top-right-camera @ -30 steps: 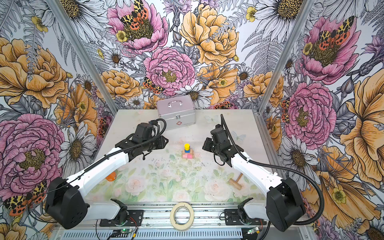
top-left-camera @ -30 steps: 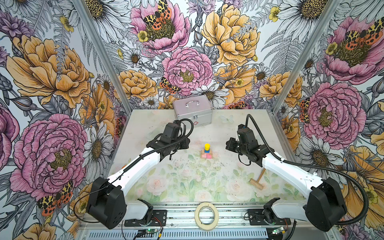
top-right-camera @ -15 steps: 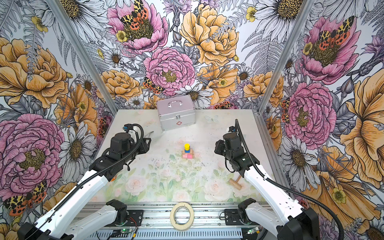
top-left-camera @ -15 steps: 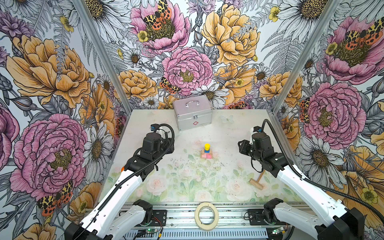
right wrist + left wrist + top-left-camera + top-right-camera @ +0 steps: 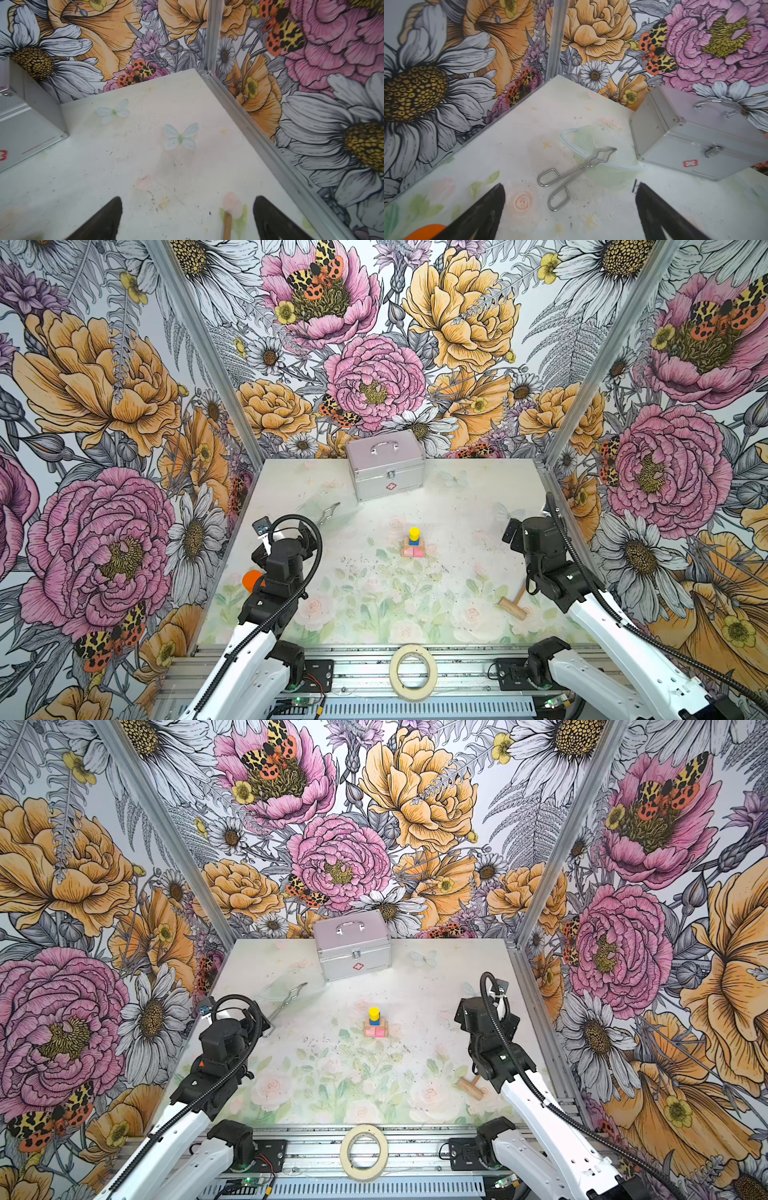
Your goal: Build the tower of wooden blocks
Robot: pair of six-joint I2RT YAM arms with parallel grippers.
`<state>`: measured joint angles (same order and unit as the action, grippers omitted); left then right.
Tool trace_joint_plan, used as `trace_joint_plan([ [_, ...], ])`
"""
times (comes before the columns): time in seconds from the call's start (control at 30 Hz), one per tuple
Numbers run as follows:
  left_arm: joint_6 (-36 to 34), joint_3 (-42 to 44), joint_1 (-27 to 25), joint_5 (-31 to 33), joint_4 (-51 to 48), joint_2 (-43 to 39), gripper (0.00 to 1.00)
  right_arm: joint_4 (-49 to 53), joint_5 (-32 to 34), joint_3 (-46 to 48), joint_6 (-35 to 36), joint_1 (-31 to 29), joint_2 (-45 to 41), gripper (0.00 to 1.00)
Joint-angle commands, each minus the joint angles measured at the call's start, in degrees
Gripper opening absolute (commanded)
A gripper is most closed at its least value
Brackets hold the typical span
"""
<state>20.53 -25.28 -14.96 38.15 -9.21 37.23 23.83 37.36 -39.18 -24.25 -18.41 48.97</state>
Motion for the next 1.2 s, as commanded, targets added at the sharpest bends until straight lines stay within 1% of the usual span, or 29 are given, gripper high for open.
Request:
trace_joint_plan([
  [0.0,-7.23,5.67,1.17,5.79,16.55,0.27,0.99,-11.02,5.83,4.13,9.36,0.90,0.04,1.00],
  [0.07,-10.54,9.50,1.80,5.82,24.99,1.49,0.99,-17.42,5.80,7.21,11.64,1.88,0.83,1.00],
  [0.13,-13.76,12.39,2.73,5.53,31.91,3.49,0.99,-25.04,4.40,10.70,13.69,3.18,2.22,1.00],
  [0.23,-16.31,13.29,4.20,3.92,34.74,6.78,0.99,-35.44,2.49,15.26,15.42,4.97,4.63,1.00],
  [0.3,-17.70,13.72,4.91,1.46,37.55,9.41,0.99,-40.20,0.63,17.17,16.61,6.07,6.27,1.00],
  [0.43,-21.57,15.15,5.79,-4.10,48.04,16.94,0.99,-45.47,0.31,18.44,17.76,7.69,10.27,1.00],
  [0.5,-22.82,14.41,5.95,-5.60,50.81,20.99,0.99,-49.51,-0.54,19.19,18.24,8.46,12.81,1.00],
  [0.57,-23.97,13.17,6.17,-7.15,52.21,24.96,0.99,-53.42,-2.89,19.67,18.70,9.17,15.74,1.00],
  [0.63,-24.15,12.64,6.17,-7.47,55.09,29.20,0.99,-56.89,-3.83,19.48,18.75,9.41,18.97,1.00],
  [0.7,-24.35,13.73,6.17,-8.26,62.33,33.37,0.99,-60.04,-4.94,19.13,18.92,9.45,22.06,1.00],
  [0.77,-25.48,14.84,5.79,-9.10,68.45,35.83,0.99,-63.26,-6.56,19.05,19.63,9.50,24.60,1.00],
  [0.9,-25.46,14.34,6.67,-9.69,72.00,38.86,0.99,-69.64,-7.99,18.91,22.09,9.53,29.51,1.00],
  [0.97,-23.88,13.37,7.83,-11.76,71.05,40.02,0.99,-71.18,-9.01,18.61,23.06,9.75,31.09,1.00],
  [1.0,-22.85,13.17,9.04,-14.19,71.79,41.52,0.99,-72.94,-9.28,18.68,23.63,9.88,32.27,1.00],
  [1.03,-22.74,13.07,9.54,-15.32,73.78,43.54,0.99,-74.35,-9.56,18.67,24.02,9.93,33.30,1.00],
  [1.1,-22.31,13.31,10.03,-16.48,80.77,49.43,0.99,-75.27,-10.59,18.27,24.23,10.12,35.58,1.00],
  [1.13,-23.14,13.58,10.05,-17.96,83.37,51.24,0.99,-76.08,-10.66,18.13,24.55,10.07,36.17,1.00],
  [1.17,-23.65,13.85,9.89,-19.91,84.16,52.32,0.99,-74.29,-11.01,17.84,23.79,10.30,35.63,1.00],
])
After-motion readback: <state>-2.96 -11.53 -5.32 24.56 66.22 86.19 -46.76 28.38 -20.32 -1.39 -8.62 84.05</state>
